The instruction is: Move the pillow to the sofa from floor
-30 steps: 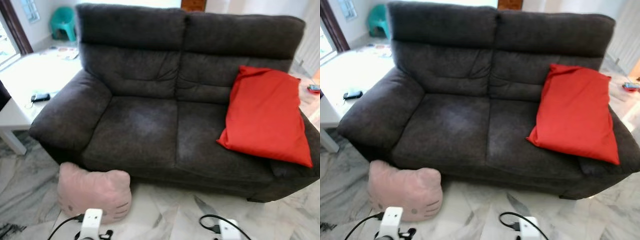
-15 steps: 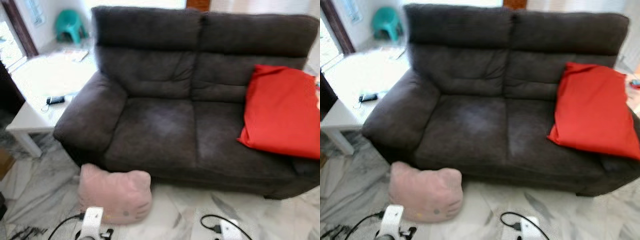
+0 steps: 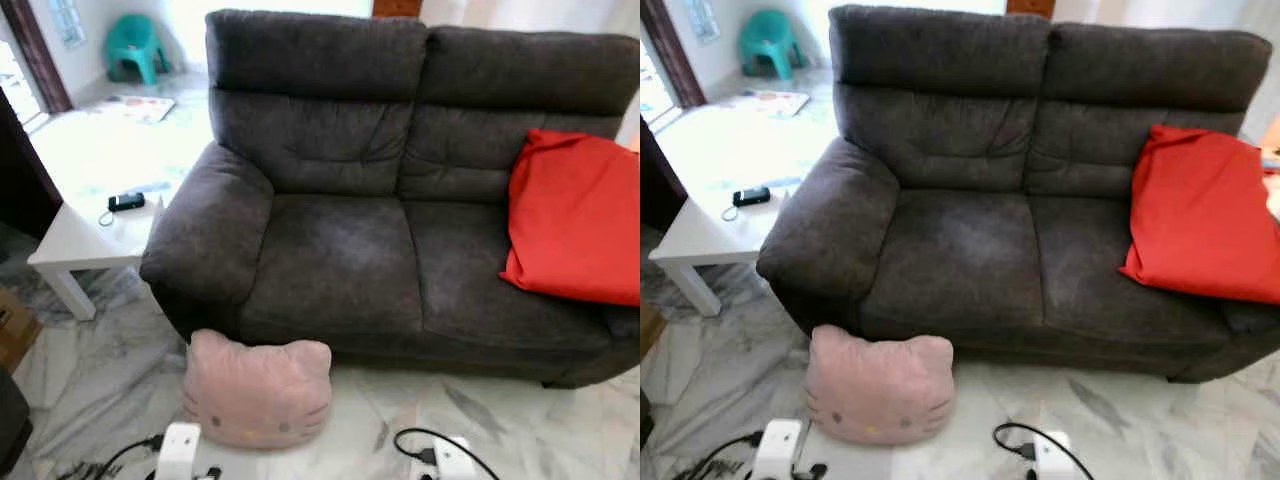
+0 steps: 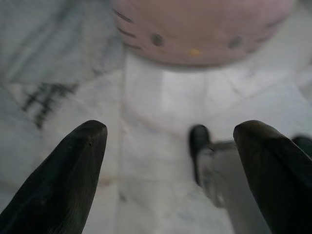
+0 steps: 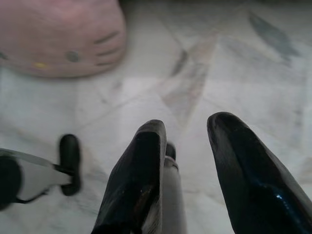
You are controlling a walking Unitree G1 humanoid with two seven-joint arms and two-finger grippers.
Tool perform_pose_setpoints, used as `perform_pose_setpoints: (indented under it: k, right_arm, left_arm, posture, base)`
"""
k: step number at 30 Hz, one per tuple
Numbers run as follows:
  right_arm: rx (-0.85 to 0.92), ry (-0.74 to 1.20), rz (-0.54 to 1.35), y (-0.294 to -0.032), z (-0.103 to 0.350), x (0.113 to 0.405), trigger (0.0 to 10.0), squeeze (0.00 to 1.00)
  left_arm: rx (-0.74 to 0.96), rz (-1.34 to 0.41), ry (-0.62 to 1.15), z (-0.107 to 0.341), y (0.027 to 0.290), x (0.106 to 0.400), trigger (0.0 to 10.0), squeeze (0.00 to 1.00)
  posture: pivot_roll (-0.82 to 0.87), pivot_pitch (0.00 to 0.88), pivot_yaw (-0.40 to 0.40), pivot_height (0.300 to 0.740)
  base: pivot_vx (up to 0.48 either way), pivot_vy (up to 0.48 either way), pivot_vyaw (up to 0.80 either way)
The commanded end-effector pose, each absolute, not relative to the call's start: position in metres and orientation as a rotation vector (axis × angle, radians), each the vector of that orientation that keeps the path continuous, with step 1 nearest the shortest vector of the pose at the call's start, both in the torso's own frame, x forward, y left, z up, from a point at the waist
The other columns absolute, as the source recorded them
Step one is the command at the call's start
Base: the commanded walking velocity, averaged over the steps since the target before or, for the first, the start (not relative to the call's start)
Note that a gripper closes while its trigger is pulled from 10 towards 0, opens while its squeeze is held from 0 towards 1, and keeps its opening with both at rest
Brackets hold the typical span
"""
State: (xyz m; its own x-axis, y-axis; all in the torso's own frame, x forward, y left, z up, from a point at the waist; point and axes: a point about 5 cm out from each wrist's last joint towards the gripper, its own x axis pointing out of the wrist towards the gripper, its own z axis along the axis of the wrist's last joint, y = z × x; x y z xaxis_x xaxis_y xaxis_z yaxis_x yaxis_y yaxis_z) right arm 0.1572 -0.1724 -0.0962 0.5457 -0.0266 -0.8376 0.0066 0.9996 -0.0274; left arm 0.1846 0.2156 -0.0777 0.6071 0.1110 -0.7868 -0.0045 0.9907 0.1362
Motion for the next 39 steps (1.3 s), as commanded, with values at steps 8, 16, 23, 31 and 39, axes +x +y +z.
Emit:
perform_pose_setpoints:
  k: [8, 16, 23, 31, 39]
  right_arm:
    - [-0.040, 1.009, -0.036, -0.1817, -0.0976, 0.1515, 10.0, 0.00]
    - [-0.040, 1.013, -0.035, -0.1815, -0.0978, 0.1511, 10.0, 0.00]
    - [-0.039, 1.016, -0.031, -0.1815, -0.0981, 0.1505, 10.0, 0.00]
    - [-0.036, 1.013, -0.031, -0.1816, -0.0980, 0.1505, 10.0, 0.00]
    - [-0.034, 1.007, -0.026, -0.1809, -0.0974, 0.1520, 10.0, 0.00]
  left_arm:
    - [0.116, 0.050, 0.908, -0.0778, 0.2083, 0.1868, 10.0, 0.00]
    - [0.113, 0.053, 0.904, -0.0772, 0.2078, 0.1884, 10.0, 0.00]
    - [0.112, 0.060, 0.896, -0.0765, 0.2082, 0.1895, 10.0, 0.00]
    - [0.082, 0.090, 0.879, -0.0757, 0.2083, 0.1904, 10.0, 0.00]
    - [0.081, 0.095, 0.882, -0.0755, 0.2083, 0.1912, 10.0, 0.00]
  posture:
    - [0.01, 0.000, -0.024, 0.740]
    - [0.01, 0.000, -0.027, 0.740]
    - [0.01, 0.000, -0.029, 0.740]
    - [0.02, 0.000, -0.032, 0.740]
    - [0.02, 0.000, -0.033, 0.740]
  base:
    - [0.000, 0.390, 0.00]
    - [0.000, 0.389, 0.00]
    - [0.000, 0.216, 0.00]
    - [0.000, 0.000, 0.00]
    - [0.000, 0.000, 0.00]
